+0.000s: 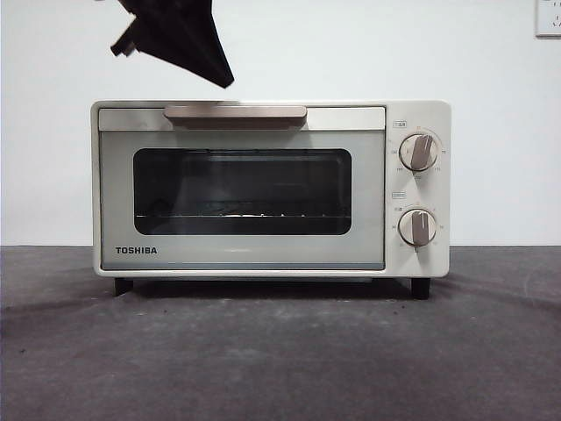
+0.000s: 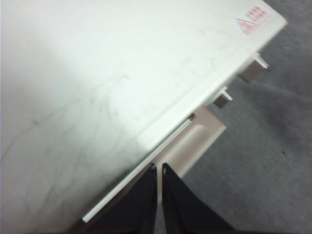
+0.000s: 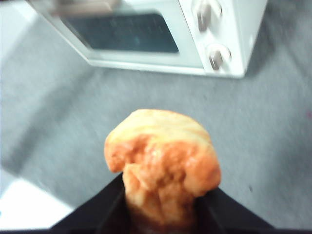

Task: The left arm flap open the oven, the right arm pick bread and place it into oven, the left arm flap close the oven

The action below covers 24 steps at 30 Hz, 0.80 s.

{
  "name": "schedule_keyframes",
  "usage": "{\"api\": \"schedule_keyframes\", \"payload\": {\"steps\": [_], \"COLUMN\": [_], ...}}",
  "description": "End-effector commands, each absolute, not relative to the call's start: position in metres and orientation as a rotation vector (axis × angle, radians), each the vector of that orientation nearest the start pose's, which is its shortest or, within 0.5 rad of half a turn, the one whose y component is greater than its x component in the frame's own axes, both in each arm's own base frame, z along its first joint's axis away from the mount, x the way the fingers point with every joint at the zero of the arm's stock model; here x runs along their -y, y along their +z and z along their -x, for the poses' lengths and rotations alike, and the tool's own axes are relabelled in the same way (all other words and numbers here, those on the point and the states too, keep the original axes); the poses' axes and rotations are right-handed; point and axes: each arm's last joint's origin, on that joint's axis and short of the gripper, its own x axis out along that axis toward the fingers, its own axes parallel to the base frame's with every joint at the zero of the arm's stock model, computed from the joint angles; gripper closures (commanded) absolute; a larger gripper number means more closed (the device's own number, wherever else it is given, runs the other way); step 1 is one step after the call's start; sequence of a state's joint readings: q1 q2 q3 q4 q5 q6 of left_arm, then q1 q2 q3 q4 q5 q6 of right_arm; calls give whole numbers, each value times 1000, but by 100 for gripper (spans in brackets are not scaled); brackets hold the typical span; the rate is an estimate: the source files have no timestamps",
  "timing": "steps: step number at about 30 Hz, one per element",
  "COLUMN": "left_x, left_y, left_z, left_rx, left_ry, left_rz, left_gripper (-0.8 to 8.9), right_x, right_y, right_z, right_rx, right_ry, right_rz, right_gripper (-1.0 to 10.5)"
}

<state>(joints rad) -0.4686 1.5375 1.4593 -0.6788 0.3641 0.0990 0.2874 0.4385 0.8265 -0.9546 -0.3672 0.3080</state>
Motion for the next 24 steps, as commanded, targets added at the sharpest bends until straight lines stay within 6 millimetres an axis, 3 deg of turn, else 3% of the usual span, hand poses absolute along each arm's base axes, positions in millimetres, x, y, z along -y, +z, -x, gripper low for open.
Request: {"api": "schedule_keyframes", "payload": {"steps": [1,24], "left_x": [164,164], "left_y": [342,329], "left_z": [-296,-297], "left_rx": [-717,-819], "left_ry": [-842,-815], "left_rz": [-151,-183], "left_gripper": [796,797], "right_x": [-28,-26], "right_y": [317,319], "right_z": [-55,-52], "right_rx": [-640,-598], "right_ry": [550,551], "right_rz": [-353,-355], "right_gripper": [815,815]}}
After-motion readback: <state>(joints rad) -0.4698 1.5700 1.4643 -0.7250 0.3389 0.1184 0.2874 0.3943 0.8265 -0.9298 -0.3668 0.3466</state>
